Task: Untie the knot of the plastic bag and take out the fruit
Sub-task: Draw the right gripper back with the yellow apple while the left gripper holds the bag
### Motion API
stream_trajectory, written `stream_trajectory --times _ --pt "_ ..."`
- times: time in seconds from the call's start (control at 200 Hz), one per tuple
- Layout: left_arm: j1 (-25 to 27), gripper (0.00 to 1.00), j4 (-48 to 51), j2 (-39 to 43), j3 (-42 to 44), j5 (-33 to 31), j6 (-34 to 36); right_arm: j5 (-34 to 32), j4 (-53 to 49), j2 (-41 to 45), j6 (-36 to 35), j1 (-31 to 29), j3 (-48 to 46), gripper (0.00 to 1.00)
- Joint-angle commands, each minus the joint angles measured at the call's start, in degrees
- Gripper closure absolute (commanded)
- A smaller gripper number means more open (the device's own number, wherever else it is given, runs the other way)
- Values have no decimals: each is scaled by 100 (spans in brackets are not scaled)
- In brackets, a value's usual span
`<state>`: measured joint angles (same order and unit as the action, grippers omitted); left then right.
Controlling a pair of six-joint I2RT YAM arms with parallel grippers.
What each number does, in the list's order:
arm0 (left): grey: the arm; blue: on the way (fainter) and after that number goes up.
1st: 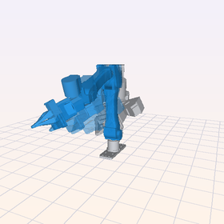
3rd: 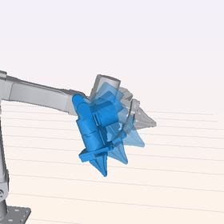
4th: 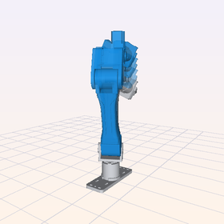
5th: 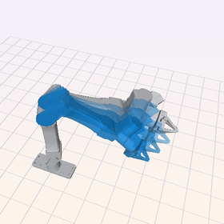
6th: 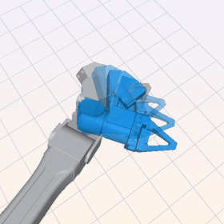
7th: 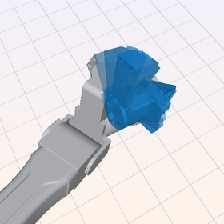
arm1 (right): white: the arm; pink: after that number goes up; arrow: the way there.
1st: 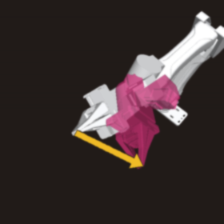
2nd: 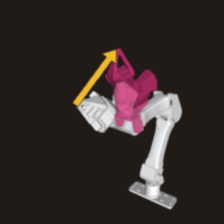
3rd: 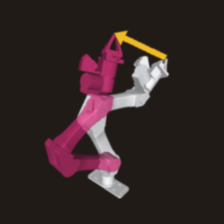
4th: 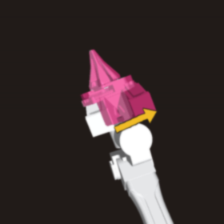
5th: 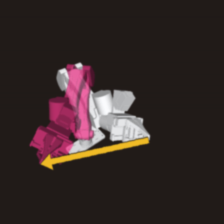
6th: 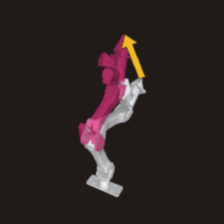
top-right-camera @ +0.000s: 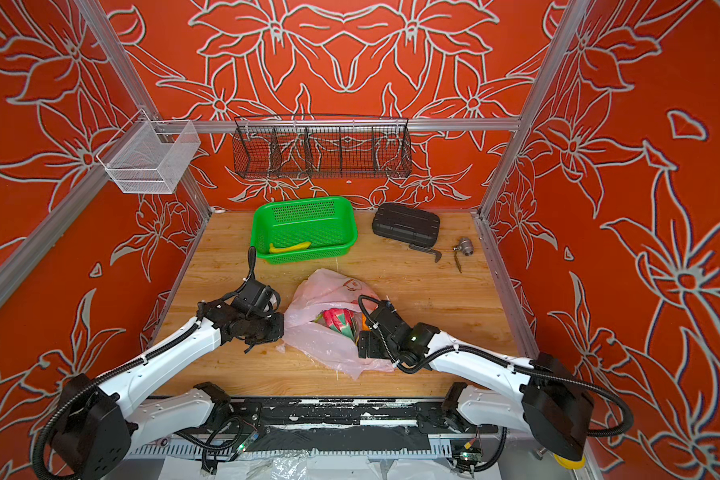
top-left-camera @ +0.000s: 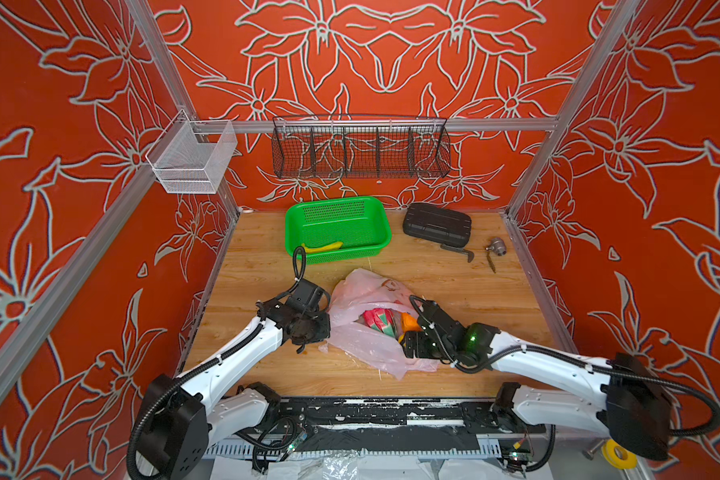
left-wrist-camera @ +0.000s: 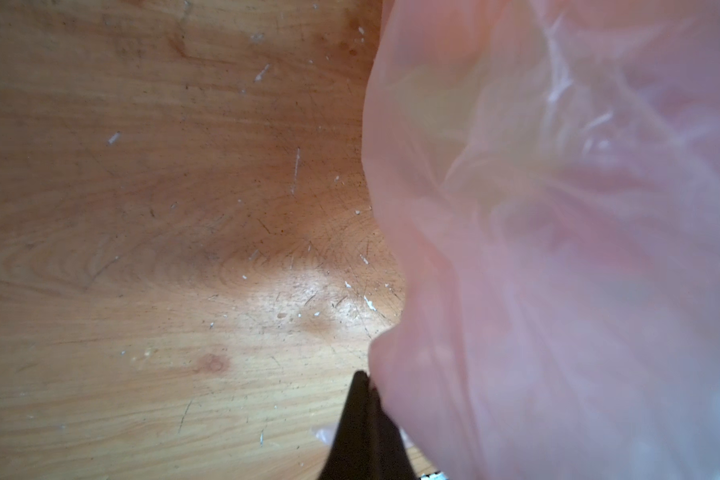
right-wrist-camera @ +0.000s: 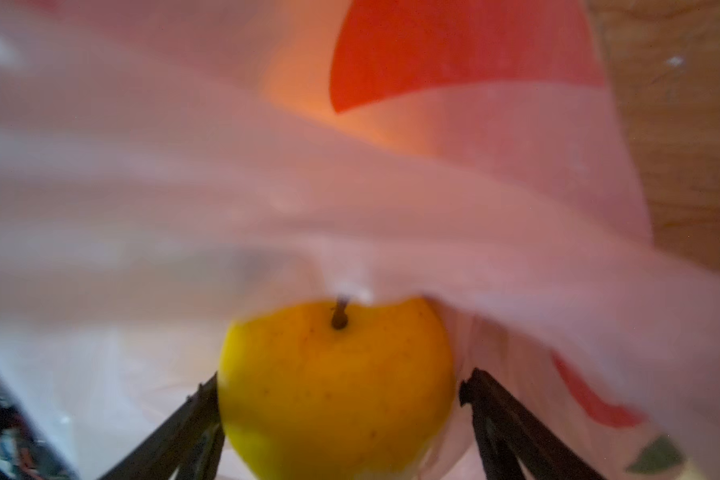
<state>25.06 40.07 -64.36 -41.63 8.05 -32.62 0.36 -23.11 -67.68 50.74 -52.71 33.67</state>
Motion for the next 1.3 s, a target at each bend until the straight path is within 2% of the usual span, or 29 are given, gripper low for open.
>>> stream_trajectory --times 0.0,0.145,0.34,0.456,0.631,0.741,0.916,1.016,1.106,1.297 --pt "-42 100 147 -82 -178 -71 -6 -257 -371 -364 -228 -156 51 6" --pt "-44 100 132 -87 -170 -111 9 -490 -611 -540 -204 -170 188 6" --pt "-51 100 108 -33 -175 -95 53 -956 -726 356 -48 -162 358 5" --pt "-54 100 45 -34 -184 -4 72 -1151 -744 515 -46 -152 509 7" --pt "-52 99 45 -14 -216 51 94 -1181 -641 183 -73 -144 711 13" --pt "-53 98 44 19 -219 82 92 -937 -482 -125 -2 -143 713 18" --pt "-53 98 -6 20 -213 132 85 -723 -512 -532 142 -144 682 22" --pt "-53 96 -35 0 -230 182 105 -730 -451 -528 218 -143 627 31" --pt "-54 85 -35 52 -250 211 131 -781 -349 -298 295 -145 523 40" --pt "-49 56 -43 401 -341 273 189 -1028 -437 313 391 -130 523 45"
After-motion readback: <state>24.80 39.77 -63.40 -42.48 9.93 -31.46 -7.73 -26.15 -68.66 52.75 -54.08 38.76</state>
